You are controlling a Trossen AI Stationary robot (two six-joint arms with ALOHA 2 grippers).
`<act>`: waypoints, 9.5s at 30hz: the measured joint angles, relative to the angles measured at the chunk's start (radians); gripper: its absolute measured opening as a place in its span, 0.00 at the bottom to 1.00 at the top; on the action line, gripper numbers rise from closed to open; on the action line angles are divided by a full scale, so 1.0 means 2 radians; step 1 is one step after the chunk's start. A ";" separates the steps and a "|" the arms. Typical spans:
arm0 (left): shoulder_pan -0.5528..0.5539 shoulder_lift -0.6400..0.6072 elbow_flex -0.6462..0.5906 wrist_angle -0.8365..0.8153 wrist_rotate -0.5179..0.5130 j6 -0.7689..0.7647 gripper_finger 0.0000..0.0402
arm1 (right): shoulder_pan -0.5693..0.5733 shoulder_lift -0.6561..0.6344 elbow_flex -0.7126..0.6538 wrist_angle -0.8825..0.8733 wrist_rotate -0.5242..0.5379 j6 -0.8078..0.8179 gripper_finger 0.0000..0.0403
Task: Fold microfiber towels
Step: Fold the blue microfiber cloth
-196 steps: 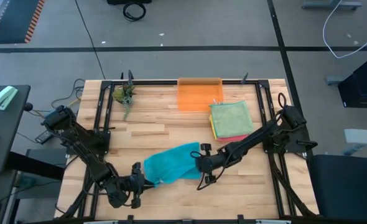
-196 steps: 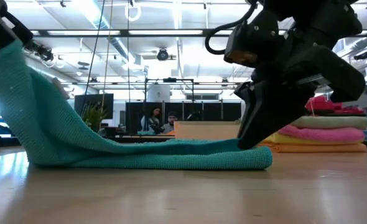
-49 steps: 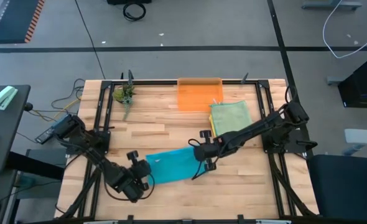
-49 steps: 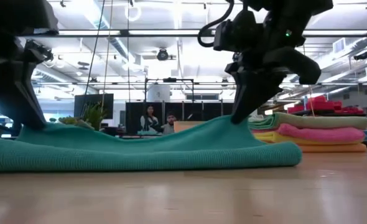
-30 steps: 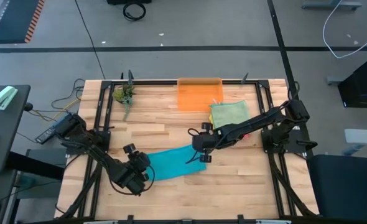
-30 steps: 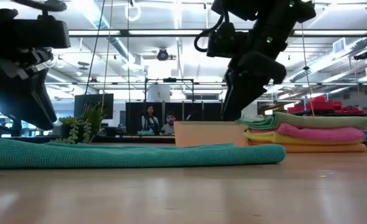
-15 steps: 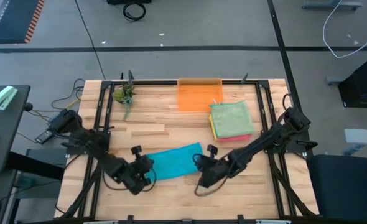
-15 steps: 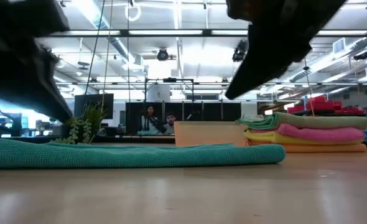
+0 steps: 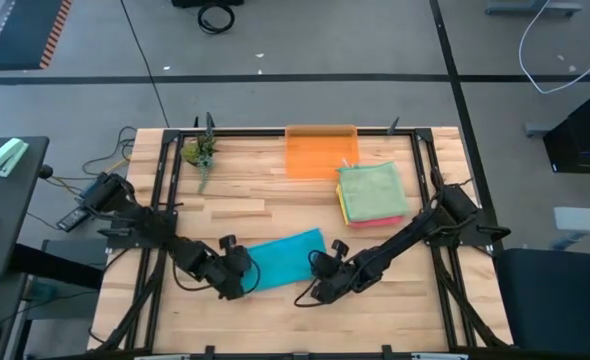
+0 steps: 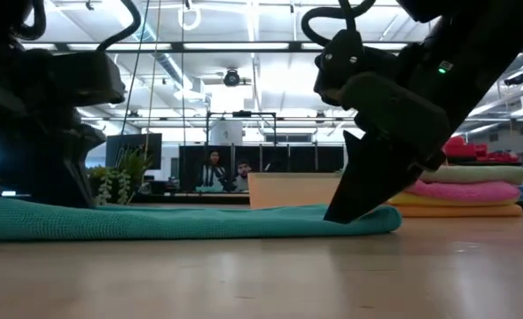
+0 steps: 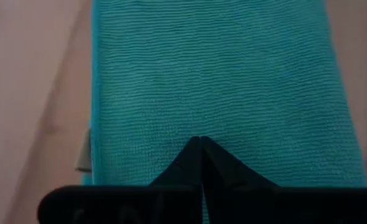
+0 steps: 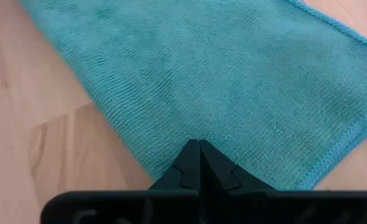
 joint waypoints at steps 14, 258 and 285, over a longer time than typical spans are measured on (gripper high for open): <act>-0.084 0.100 0.027 0.226 0.014 -0.091 0.02 | -0.127 -0.005 0.000 0.006 -0.032 -0.260 0.01; 0.054 -0.060 0.032 -0.166 0.044 0.175 0.02 | 0.054 -0.058 -0.061 0.242 -0.207 -0.215 0.32; 0.063 -0.062 0.074 -0.253 0.014 0.197 0.01 | 0.037 -0.061 -0.081 0.099 -0.107 -0.217 0.02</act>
